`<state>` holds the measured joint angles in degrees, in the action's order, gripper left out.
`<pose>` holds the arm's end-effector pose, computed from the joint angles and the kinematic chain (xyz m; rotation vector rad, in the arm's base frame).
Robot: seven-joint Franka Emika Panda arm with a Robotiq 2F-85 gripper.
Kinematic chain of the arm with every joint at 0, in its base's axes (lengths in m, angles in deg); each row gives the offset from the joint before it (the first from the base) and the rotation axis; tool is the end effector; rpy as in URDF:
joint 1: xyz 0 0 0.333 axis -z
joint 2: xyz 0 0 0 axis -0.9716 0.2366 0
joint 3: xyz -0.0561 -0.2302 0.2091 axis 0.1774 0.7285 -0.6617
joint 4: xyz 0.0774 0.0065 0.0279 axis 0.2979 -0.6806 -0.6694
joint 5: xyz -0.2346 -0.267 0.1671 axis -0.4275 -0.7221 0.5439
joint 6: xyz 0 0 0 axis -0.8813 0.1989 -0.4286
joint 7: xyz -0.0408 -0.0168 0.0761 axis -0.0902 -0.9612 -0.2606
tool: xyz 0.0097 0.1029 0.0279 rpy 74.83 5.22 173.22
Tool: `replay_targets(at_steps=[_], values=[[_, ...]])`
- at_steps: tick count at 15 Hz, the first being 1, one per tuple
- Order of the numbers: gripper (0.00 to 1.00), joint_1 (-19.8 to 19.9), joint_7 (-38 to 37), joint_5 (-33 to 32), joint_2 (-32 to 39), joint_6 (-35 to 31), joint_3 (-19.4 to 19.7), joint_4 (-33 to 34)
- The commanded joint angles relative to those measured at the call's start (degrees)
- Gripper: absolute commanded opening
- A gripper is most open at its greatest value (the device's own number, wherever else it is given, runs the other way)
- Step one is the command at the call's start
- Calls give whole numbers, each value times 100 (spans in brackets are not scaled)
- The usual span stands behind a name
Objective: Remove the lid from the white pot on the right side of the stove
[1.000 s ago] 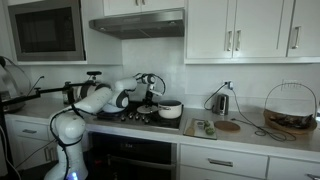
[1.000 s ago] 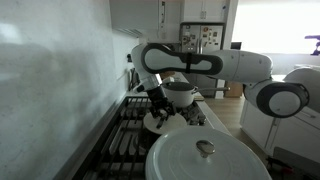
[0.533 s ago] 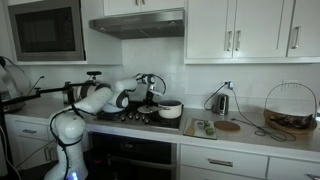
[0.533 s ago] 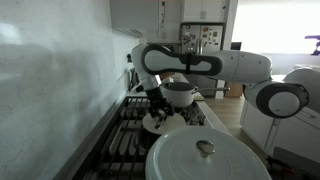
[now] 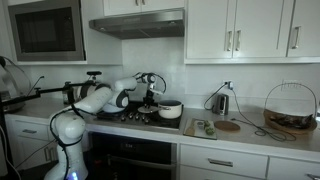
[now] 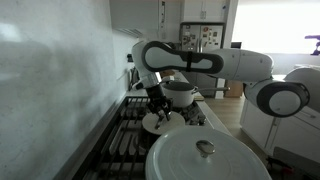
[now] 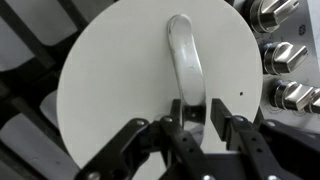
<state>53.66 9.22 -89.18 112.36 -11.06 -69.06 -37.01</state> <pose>0.6777 0.2998 0.3849 -1.8393 -2.3104 0.4678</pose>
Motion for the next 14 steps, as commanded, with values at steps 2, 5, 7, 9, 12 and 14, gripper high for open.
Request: replay_targets(at_steps=[2,5,7,9,12,14], values=[[77,27,-195,5,-305,-59,62,-76],[99,140,-252,72,-613,0,20,5],[100,233,-263,126,-897,-90,-6,67],[100,356,-274,193,-1248,-187,-30,118],[100,515,-540,210,-1822,-124,17,141],[100,629,-881,155,-2225,39,85,133]])
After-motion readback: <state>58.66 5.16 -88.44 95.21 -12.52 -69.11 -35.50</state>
